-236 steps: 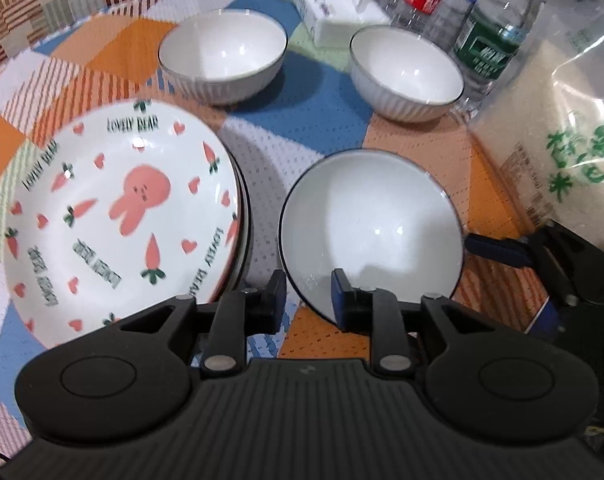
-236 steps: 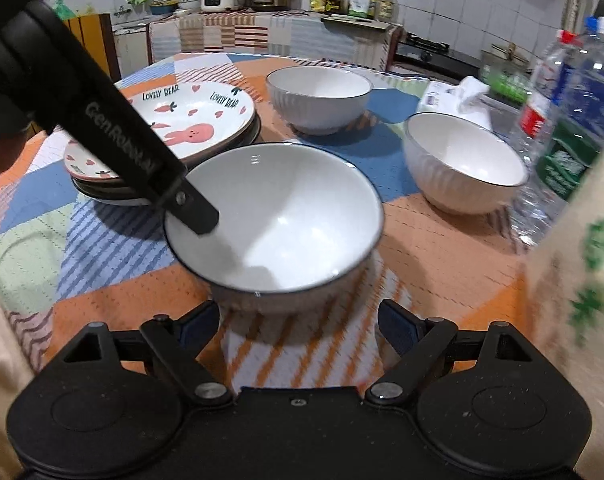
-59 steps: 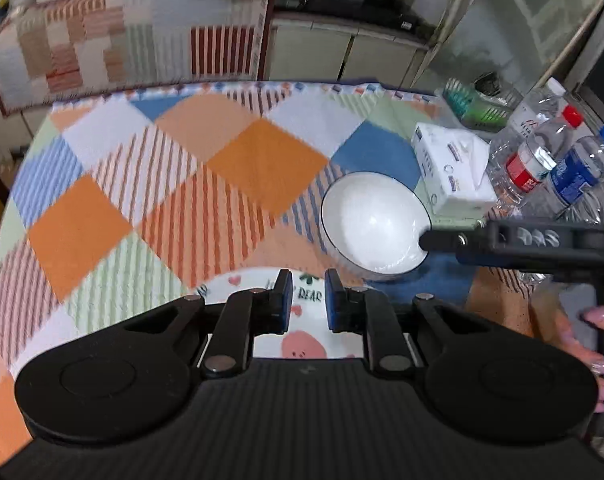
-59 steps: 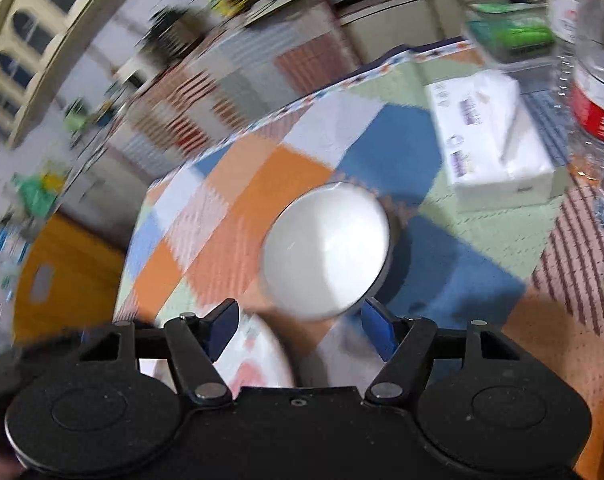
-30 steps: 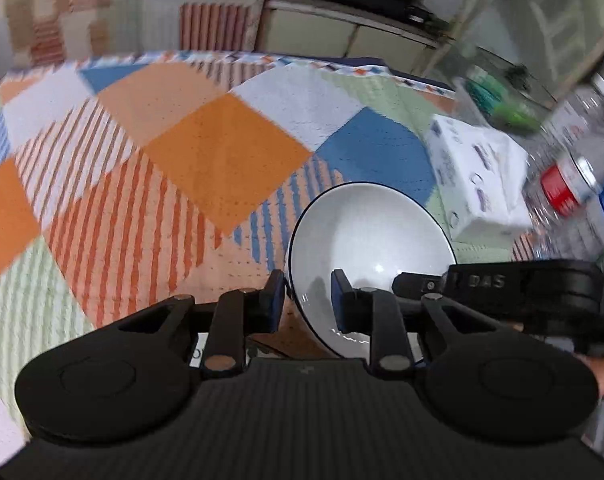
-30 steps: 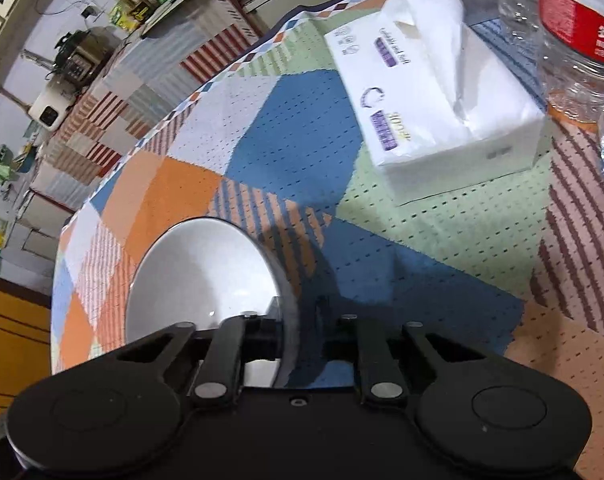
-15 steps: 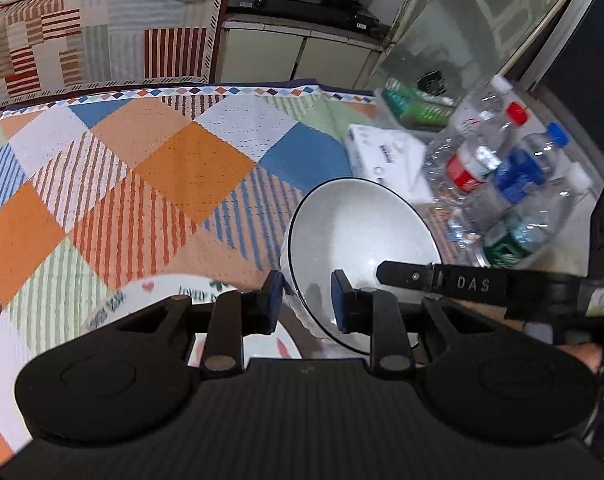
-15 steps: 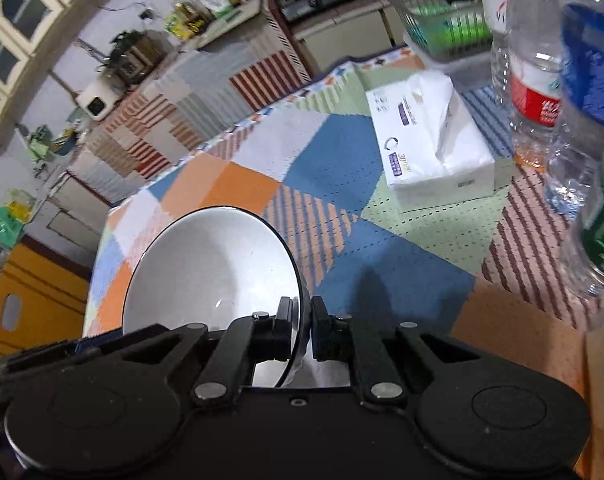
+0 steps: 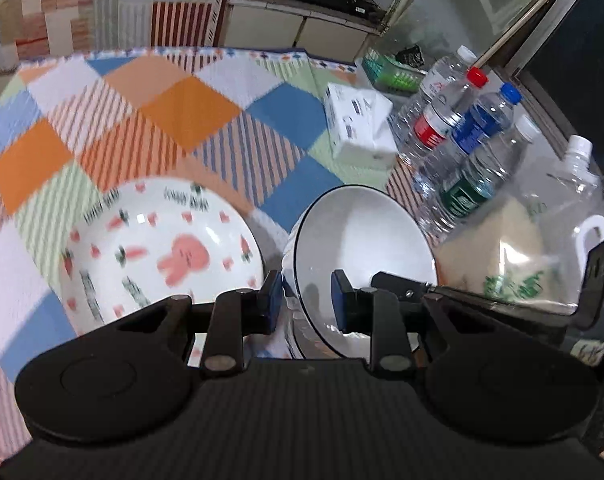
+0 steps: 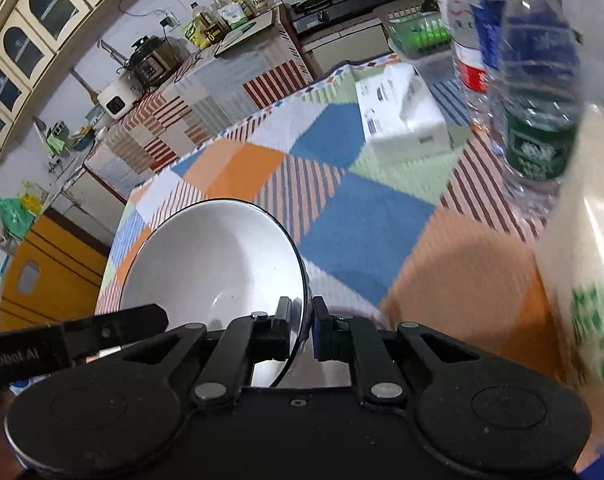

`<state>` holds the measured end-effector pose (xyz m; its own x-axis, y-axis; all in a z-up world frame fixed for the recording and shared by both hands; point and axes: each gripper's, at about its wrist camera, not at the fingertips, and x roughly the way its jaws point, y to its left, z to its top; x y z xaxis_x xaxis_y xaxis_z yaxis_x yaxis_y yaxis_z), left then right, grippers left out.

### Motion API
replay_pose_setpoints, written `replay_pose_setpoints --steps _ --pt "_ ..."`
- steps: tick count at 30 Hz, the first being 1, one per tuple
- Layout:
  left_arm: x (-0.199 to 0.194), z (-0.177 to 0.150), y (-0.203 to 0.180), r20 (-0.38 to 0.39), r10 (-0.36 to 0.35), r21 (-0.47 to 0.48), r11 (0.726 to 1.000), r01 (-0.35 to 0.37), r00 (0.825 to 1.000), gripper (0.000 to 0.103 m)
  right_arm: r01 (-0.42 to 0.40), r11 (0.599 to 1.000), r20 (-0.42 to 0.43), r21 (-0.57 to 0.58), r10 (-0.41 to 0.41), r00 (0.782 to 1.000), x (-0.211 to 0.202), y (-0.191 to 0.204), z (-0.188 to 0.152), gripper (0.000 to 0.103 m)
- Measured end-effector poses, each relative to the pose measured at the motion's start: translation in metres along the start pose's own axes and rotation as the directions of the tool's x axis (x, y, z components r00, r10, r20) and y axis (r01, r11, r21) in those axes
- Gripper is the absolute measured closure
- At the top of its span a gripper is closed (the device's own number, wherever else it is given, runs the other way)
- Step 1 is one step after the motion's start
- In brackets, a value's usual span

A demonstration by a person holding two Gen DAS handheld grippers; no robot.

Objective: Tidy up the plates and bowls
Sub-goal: 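Carry the bowl with both grippers and lower it onto the bowl stack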

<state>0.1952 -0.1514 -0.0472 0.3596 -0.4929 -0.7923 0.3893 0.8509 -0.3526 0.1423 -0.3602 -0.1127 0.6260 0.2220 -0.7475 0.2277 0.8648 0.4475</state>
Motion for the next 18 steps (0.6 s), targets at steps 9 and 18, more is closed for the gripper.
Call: replay_pose_setpoints --steps 9,18 --pt "0.01 -0.018 -0.01 -0.055 -0.022 -0.018 1.0 0.021 0.998 0.079 0.047 0.996 -0.021 -0.071 -0.048 0.999 -0.017 -0.009 -0.027 0.087" --pt "0.024 -0.034 -0.003 -0.109 -0.037 -0.066 0.997 0.03 0.993 0.079 0.132 0.983 0.002 -0.13 -0.133 0.991 -0.019 -0.008 -0.037 0.087"
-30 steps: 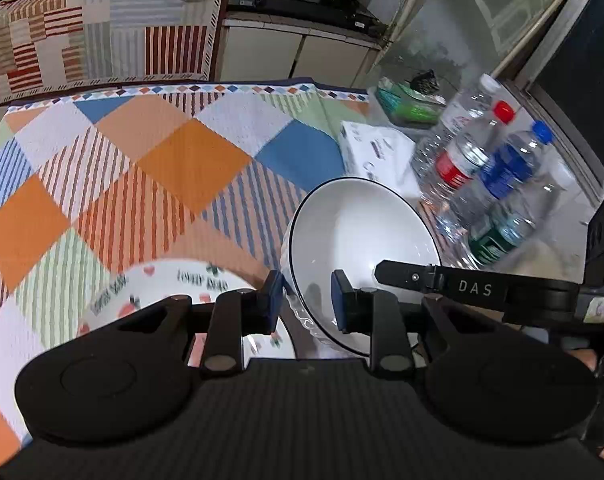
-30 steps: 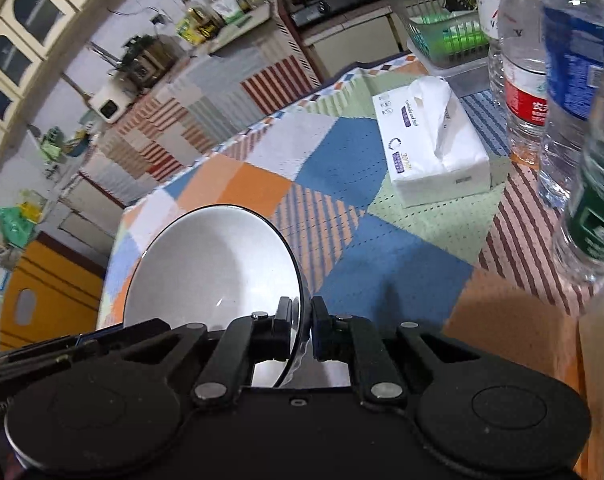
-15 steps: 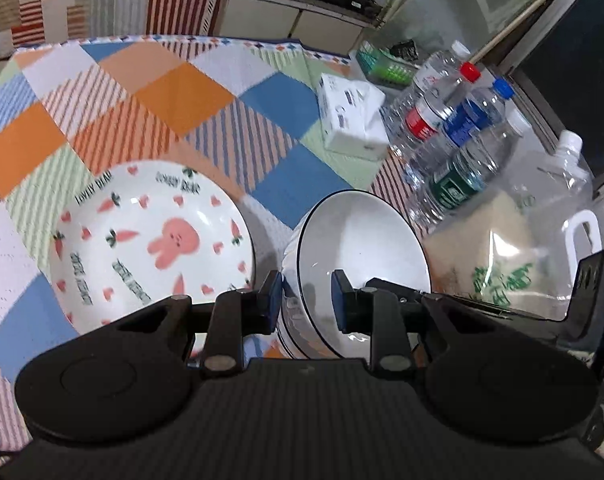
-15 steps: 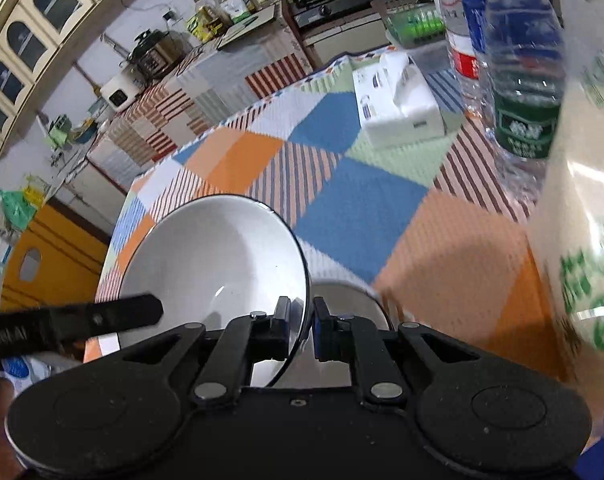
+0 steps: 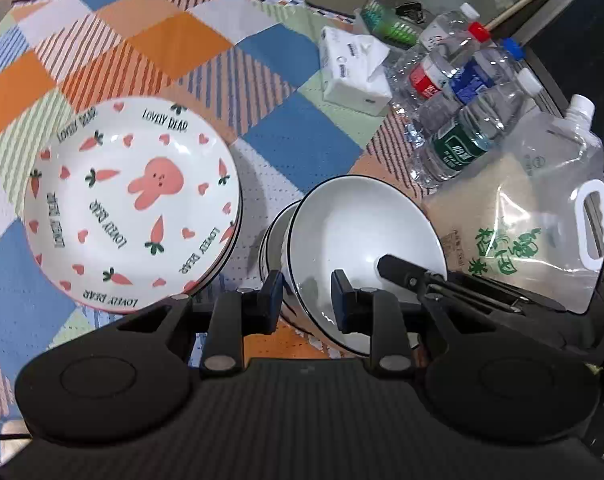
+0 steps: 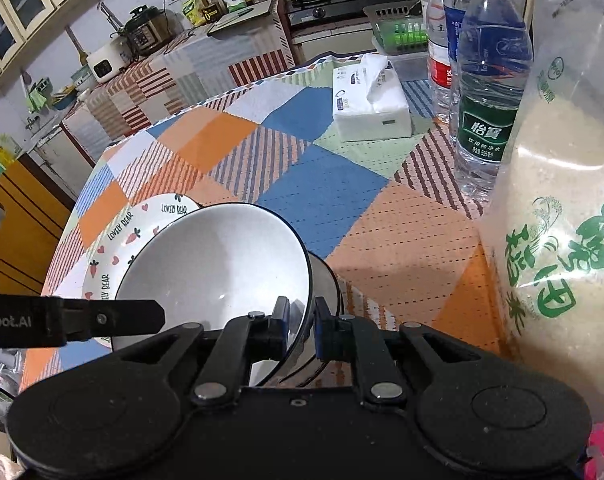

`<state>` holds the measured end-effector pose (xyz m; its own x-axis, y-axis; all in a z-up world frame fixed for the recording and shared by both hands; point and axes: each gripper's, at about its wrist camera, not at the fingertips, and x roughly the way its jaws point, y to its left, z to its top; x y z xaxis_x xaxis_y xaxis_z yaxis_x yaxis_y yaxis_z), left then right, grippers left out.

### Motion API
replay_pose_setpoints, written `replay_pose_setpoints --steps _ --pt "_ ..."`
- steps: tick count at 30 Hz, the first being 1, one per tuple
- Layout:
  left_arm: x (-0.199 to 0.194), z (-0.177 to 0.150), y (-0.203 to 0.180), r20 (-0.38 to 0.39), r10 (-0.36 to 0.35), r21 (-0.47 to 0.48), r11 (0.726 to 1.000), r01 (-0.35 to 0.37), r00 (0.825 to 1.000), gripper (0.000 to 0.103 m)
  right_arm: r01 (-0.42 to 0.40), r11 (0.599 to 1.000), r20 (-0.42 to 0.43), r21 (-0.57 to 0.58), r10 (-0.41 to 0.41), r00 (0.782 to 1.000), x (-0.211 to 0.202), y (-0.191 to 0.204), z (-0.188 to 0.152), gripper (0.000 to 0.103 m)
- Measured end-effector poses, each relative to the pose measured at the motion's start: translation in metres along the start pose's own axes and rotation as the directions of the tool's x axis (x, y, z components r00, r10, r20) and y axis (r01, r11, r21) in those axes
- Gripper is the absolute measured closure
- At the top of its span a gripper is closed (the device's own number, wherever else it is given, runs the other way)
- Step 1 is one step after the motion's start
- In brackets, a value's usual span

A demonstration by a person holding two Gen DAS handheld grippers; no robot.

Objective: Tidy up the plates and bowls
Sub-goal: 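Carry the bowl with both grippers and lower it onto the bowl stack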

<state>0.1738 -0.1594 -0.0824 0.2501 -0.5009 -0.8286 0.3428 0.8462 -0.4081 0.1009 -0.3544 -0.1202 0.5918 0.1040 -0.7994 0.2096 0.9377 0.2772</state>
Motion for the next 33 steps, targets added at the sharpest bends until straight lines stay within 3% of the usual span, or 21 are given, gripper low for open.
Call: replay_pose_setpoints --steps 12,19,26,33 --pt "0.017 0.001 -0.008 -0.013 0.07 0.053 0.996 -0.07 0.997 0.079 0.137 0.974 0.06 -0.182 -0.128 0.99 0.004 0.028 -0.005 0.087" --pt "0.029 0.003 -0.016 -0.032 0.112 0.087 0.99 -0.109 0.993 0.079 0.237 0.925 0.103 -0.298 -0.215 0.971 0.012 0.04 -0.013 0.083" --pt "0.035 0.005 -0.011 -0.044 0.107 0.079 0.991 -0.103 0.993 0.078 0.294 0.873 0.138 -0.389 -0.261 0.955 0.021 0.049 -0.021 0.072" --pt "0.023 0.002 -0.004 0.005 0.059 0.057 0.997 -0.059 0.998 0.075 0.234 0.91 0.123 -0.342 -0.204 0.971 0.018 0.037 -0.022 0.071"
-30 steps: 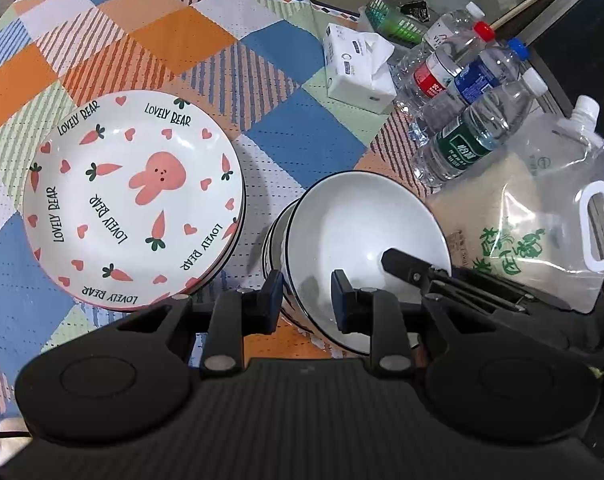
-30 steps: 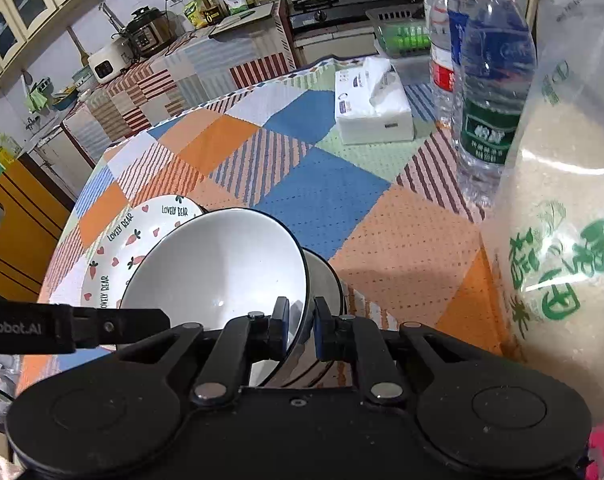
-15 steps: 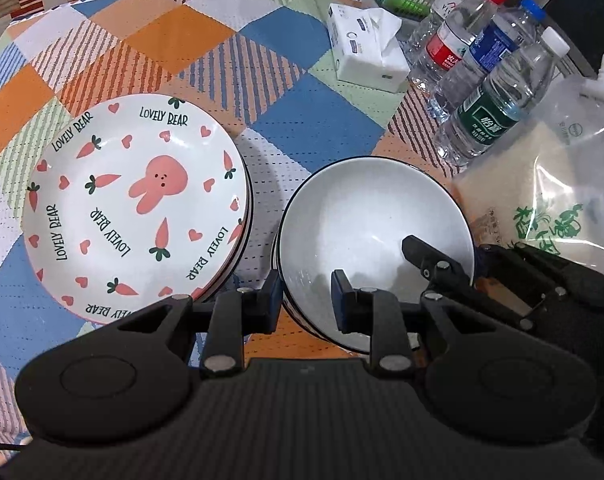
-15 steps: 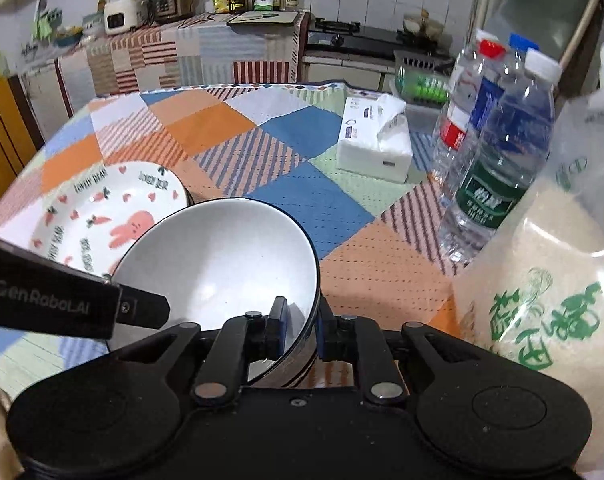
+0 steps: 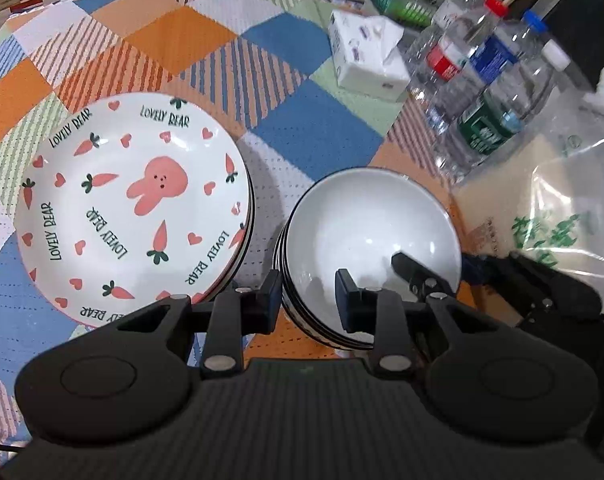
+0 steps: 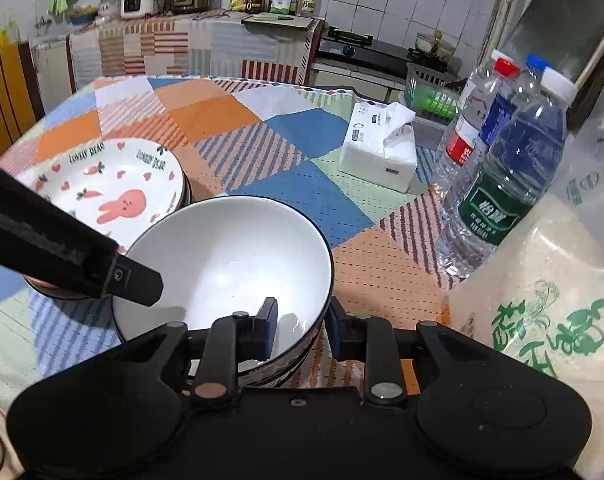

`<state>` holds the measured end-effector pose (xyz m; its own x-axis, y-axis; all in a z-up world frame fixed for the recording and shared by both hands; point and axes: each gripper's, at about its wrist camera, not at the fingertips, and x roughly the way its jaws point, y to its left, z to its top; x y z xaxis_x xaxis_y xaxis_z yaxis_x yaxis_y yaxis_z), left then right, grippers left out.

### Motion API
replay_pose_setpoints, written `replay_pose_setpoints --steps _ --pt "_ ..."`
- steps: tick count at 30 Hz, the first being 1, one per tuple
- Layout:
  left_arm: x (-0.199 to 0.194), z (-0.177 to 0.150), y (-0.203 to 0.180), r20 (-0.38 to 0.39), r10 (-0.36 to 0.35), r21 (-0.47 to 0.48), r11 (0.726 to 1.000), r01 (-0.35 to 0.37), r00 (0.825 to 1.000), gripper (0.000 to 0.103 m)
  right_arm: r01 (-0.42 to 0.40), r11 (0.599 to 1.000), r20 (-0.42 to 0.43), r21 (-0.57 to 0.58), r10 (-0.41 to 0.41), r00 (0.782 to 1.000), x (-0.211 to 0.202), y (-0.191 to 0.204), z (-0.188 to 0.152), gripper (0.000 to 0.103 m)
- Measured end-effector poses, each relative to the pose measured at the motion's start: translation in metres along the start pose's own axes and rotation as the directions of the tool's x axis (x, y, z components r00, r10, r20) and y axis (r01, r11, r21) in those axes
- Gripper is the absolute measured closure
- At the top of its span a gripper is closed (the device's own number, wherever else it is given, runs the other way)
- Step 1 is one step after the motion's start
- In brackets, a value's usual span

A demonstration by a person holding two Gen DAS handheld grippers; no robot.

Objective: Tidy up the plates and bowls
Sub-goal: 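Carry the bowl with both grippers and lower it onto the bowl stack, then grip the stacked bowls' rim with both grippers and lift them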

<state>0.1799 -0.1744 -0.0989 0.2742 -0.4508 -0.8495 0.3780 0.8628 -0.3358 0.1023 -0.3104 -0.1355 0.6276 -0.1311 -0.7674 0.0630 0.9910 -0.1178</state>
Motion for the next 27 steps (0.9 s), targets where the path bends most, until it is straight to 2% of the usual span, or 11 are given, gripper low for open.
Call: replay_pose_setpoints --steps 1,2,4,6,8,11,13,15,20,25,27 --pt "-0.004 0.0 0.001 0.014 -0.006 -0.001 1.0 0.006 1.0 0.072 -0.024 0.999 -0.001 0.022 0.024 1.0 -0.002 -0.005 0.0 0.071" --pt "-0.009 0.0 0.003 0.034 -0.014 -0.003 1.0 0.014 0.999 0.07 -0.059 0.997 0.009 0.044 0.059 0.998 -0.006 -0.01 -0.001 0.063" --pt "-0.018 0.0 0.008 0.072 -0.029 -0.009 1.0 0.03 0.997 0.063 -0.128 0.987 0.036 0.095 0.125 0.992 -0.018 -0.02 -0.004 0.056" --pt "-0.025 0.0 0.014 0.103 -0.047 -0.02 0.999 0.05 0.994 0.062 -0.176 0.977 0.085 0.122 0.167 0.982 -0.033 -0.029 -0.01 0.043" --pt "-0.028 -0.001 0.019 0.12 -0.068 -0.031 0.997 0.073 0.99 0.061 -0.196 0.974 0.122 0.114 0.182 0.976 -0.046 -0.034 -0.017 0.036" --pt "-0.028 -0.005 0.024 0.135 -0.092 -0.051 0.994 0.099 0.987 0.054 -0.196 0.98 0.144 0.04 0.189 0.971 -0.056 -0.032 -0.03 0.03" --pt "-0.025 -0.009 0.027 0.133 -0.106 -0.065 0.991 0.115 0.985 0.052 -0.192 0.981 0.114 -0.009 0.191 0.975 -0.052 -0.027 -0.036 0.026" --pt "-0.02 -0.013 0.029 0.127 -0.121 -0.081 0.988 0.132 0.985 0.051 -0.184 0.981 0.073 -0.065 0.188 0.979 -0.045 -0.019 -0.043 0.016" --pt "-0.003 -0.019 0.034 0.112 -0.129 -0.11 0.984 0.141 0.985 0.048 -0.183 0.968 0.017 -0.169 0.189 0.982 -0.021 0.011 -0.057 0.013" --pt "0.009 -0.023 0.038 0.101 -0.16 -0.089 0.982 0.169 0.982 0.048 -0.217 0.97 -0.056 -0.113 0.212 0.976 0.014 0.016 -0.059 0.009" --pt "0.016 -0.024 0.04 0.092 -0.169 -0.11 0.978 0.179 0.981 0.048 -0.21 0.966 -0.078 -0.15 0.2 0.977 0.027 0.019 -0.06 0.009"
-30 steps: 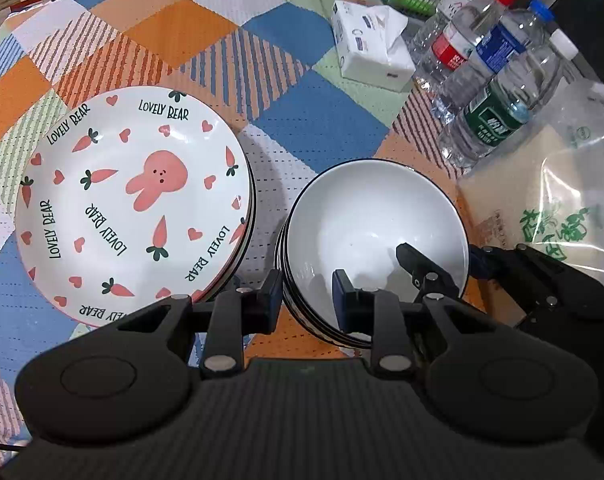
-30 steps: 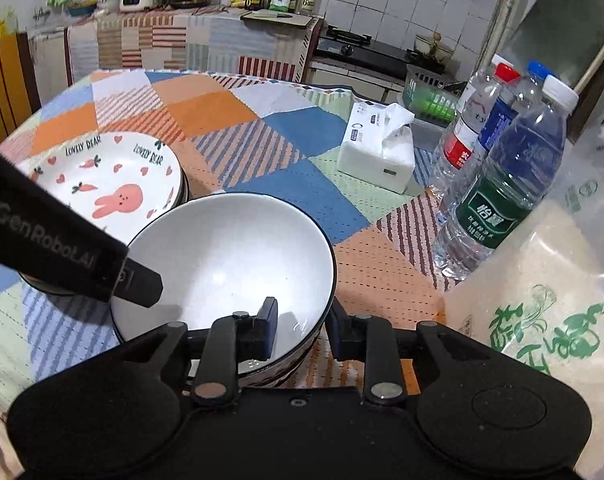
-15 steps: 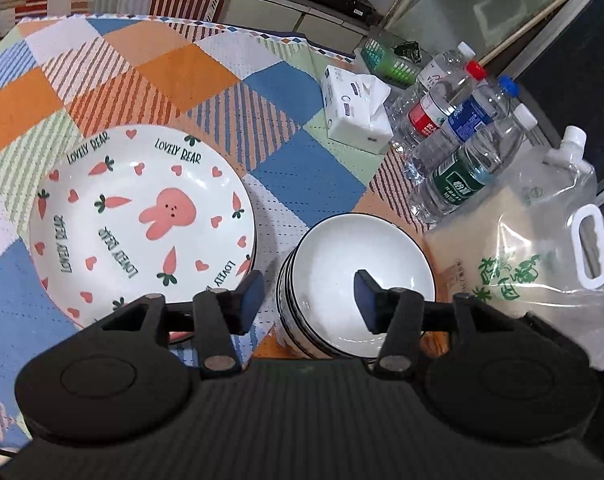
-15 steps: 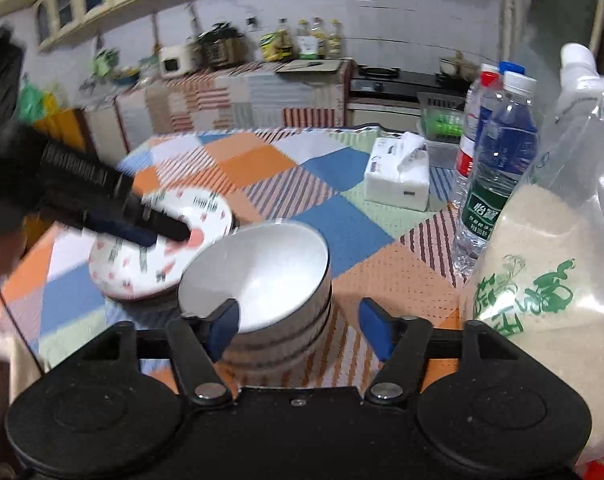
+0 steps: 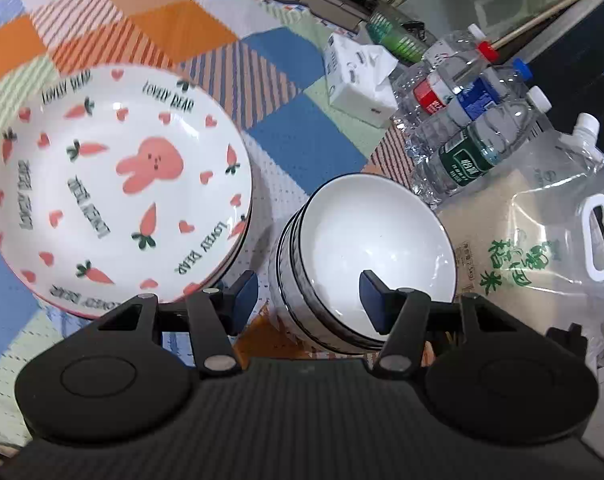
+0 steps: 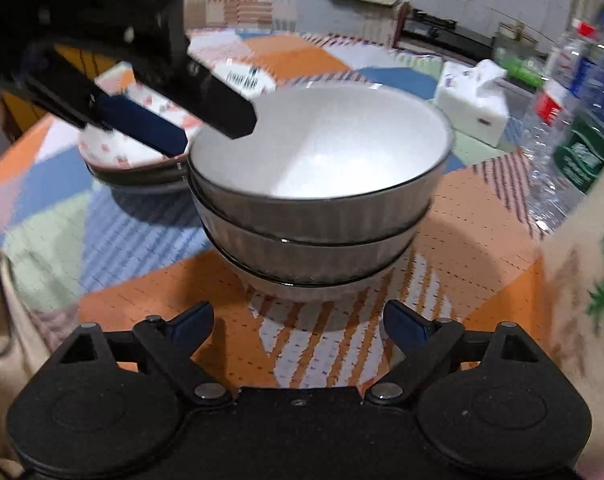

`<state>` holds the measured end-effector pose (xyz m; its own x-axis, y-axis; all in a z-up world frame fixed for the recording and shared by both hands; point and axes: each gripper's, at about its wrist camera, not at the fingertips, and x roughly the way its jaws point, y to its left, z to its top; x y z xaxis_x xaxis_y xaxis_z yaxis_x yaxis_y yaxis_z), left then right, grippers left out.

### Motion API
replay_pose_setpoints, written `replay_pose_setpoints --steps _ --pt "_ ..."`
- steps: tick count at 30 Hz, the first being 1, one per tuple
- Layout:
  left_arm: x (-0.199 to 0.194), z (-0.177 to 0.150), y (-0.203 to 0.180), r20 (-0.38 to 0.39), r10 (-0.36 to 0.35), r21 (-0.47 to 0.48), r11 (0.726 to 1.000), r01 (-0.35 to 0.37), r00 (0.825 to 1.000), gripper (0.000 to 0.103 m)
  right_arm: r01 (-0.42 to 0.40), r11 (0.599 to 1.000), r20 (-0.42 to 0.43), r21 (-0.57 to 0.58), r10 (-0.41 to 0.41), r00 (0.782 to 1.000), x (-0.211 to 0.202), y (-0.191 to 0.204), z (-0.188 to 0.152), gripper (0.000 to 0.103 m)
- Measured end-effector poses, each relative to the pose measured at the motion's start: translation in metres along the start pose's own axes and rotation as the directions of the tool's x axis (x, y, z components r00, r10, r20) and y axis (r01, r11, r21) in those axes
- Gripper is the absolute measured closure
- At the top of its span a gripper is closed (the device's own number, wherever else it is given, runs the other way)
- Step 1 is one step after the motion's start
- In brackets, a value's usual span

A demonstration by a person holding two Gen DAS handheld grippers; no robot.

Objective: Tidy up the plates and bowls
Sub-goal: 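Grip the stacked bowls' rim with both grippers and lift them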

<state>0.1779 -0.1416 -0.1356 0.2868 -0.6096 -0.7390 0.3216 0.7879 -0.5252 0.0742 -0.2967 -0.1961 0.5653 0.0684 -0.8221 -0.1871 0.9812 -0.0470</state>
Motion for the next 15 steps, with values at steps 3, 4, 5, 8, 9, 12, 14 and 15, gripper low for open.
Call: replay_pose_setpoints --steps 3,4,5,8,9,12,14,15 --pt "0.006 -0.003 0.005 0.014 -0.021 -0.015 1.0 0.021 1.0 0.049 -0.001 1.0 0.0 -0.008 0.001 1.0 0.009 0.001 0.002 0.009" --pt "0.006 -0.003 0.006 0.023 -0.041 -0.016 0.999 0.041 0.999 0.05 -0.012 1.0 0.004 0.006 0.012 1.0 0.011 -0.001 0.003 0.009" --pt "0.006 -0.003 0.008 0.032 -0.062 -0.021 0.998 0.063 0.998 0.05 -0.024 0.999 0.012 0.022 0.023 1.0 0.013 -0.004 0.004 0.009" --pt "0.007 -0.001 0.008 0.049 -0.062 -0.005 0.998 0.063 0.997 0.05 -0.005 0.999 0.047 0.032 0.003 0.999 0.016 -0.008 0.005 0.009" --pt "0.008 -0.001 0.007 0.053 -0.054 0.002 0.999 0.054 0.997 0.05 0.008 1.0 0.058 0.018 -0.009 0.998 0.017 -0.008 0.006 0.009" --pt "0.014 0.0 0.008 0.046 -0.046 -0.007 0.999 0.046 0.998 0.053 0.018 1.0 0.086 0.009 -0.019 0.996 0.021 -0.006 0.008 0.008" --pt "0.019 -0.001 0.009 0.033 -0.049 -0.017 0.999 0.05 0.998 0.054 0.008 1.0 0.102 0.011 -0.009 0.995 0.021 -0.006 0.006 0.008" --pt "0.023 -0.001 0.01 0.016 -0.056 -0.021 0.998 0.056 0.998 0.055 0.004 1.0 0.111 0.012 -0.006 0.994 0.021 -0.006 0.005 0.008"
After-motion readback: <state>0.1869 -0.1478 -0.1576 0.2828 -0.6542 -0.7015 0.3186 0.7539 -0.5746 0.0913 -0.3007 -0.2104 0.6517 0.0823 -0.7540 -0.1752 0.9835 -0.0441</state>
